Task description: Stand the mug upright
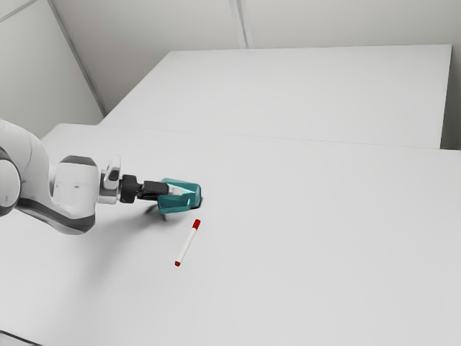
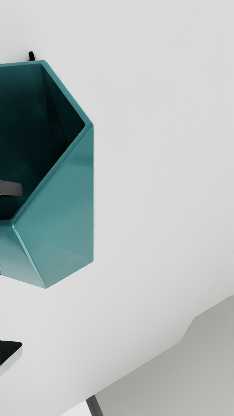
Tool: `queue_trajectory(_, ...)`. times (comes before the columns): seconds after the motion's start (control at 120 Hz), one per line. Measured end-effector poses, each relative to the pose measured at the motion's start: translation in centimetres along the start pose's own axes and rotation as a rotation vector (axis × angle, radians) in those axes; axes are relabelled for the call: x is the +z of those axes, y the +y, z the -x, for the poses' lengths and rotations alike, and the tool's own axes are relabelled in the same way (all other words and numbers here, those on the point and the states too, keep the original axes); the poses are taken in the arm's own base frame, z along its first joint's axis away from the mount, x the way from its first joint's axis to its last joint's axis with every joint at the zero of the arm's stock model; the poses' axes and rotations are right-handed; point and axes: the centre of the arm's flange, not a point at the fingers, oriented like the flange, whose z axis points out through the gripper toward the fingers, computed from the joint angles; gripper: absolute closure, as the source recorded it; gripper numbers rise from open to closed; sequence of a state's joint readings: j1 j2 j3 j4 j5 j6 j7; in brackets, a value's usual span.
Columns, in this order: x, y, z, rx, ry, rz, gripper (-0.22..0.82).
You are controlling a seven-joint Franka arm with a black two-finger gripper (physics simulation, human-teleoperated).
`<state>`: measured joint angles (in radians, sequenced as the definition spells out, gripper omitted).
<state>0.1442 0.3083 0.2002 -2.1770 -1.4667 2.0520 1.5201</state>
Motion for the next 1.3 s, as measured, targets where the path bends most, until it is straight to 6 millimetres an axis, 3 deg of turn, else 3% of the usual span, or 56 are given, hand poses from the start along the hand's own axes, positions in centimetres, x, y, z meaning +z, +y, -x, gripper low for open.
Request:
queue_trajectory(0.483, -0.1, 0.1, -0.2, 0.000, 0.018, 0.000, 0.65)
queue_trajectory(0.725, -0.3, 0.5, -0.9, 0.013, 0.030, -0.001, 0.75)
queue_trajectory(0.917, -0.3, 1.6, -1.8, 0.037, 0.037, 0.006, 0.75)
queue_trajectory(1.1, -0.2, 4.5, -4.0, 0.105, 0.031, 0.006, 0.76)
queue_trajectory(1.3, -1.5, 7.4, -6.8, 0.228, -0.101, -0.061, 0.76)
